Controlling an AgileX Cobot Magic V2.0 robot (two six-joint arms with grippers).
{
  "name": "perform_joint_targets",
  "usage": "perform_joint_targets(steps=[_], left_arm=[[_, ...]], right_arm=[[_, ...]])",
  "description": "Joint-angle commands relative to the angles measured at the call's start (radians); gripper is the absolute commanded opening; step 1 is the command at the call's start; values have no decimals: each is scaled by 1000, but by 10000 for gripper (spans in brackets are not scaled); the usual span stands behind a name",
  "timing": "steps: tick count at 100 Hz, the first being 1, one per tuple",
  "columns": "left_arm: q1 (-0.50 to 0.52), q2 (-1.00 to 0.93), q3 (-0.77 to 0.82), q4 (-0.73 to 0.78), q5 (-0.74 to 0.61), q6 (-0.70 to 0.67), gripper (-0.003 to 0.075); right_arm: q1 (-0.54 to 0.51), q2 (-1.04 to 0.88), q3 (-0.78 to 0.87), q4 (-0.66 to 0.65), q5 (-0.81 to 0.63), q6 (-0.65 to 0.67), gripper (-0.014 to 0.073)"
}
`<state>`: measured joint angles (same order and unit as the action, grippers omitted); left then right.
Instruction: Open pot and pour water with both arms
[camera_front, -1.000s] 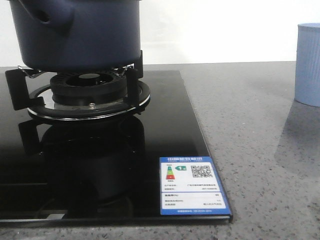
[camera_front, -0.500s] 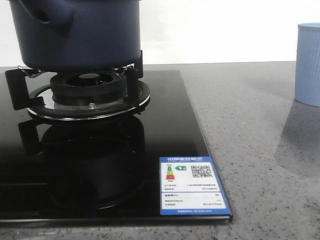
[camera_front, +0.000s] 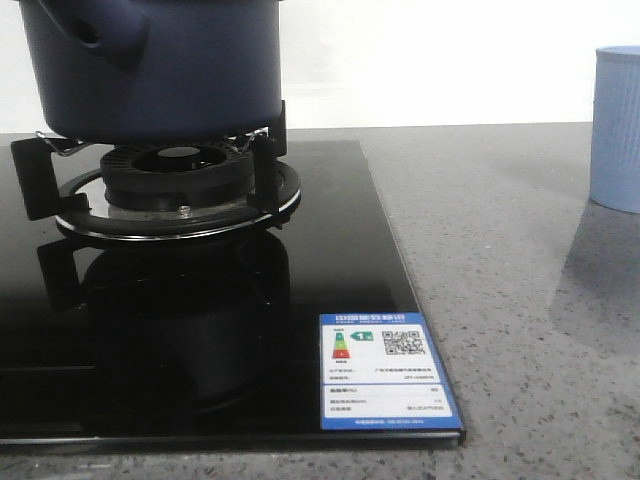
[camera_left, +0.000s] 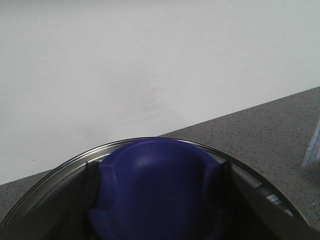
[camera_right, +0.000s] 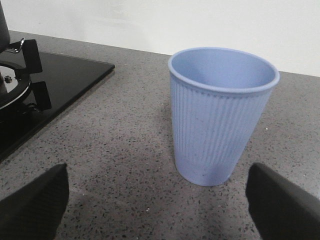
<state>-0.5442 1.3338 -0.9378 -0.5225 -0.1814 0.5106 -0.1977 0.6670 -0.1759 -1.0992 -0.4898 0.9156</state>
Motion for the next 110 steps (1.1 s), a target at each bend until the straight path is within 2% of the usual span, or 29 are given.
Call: perform_joint_targets(steps=[1, 33, 52, 85, 103, 110], left_arm=[[-8, -31, -37, 2, -77, -9, 372], [-8, -31, -37, 2, -63, -9, 385], [-8, -37, -37, 2, -57, -9, 542], [0, -194, -37, 2, -28, -9, 538], [3, -314, -37, 5, 21, -7, 531], [18, -352, -35, 5, 58, -7, 483]], right_arm=[[1, -3, -26, 20, -47, 4, 650], [1, -3, -26, 20, -47, 4, 650], [1, -3, -26, 20, -58, 4, 650], [1, -3, -26, 20, -116, 4, 650], [1, -3, -32, 50, -310, 4, 646], [4, -3, -32, 96, -374, 4, 597]])
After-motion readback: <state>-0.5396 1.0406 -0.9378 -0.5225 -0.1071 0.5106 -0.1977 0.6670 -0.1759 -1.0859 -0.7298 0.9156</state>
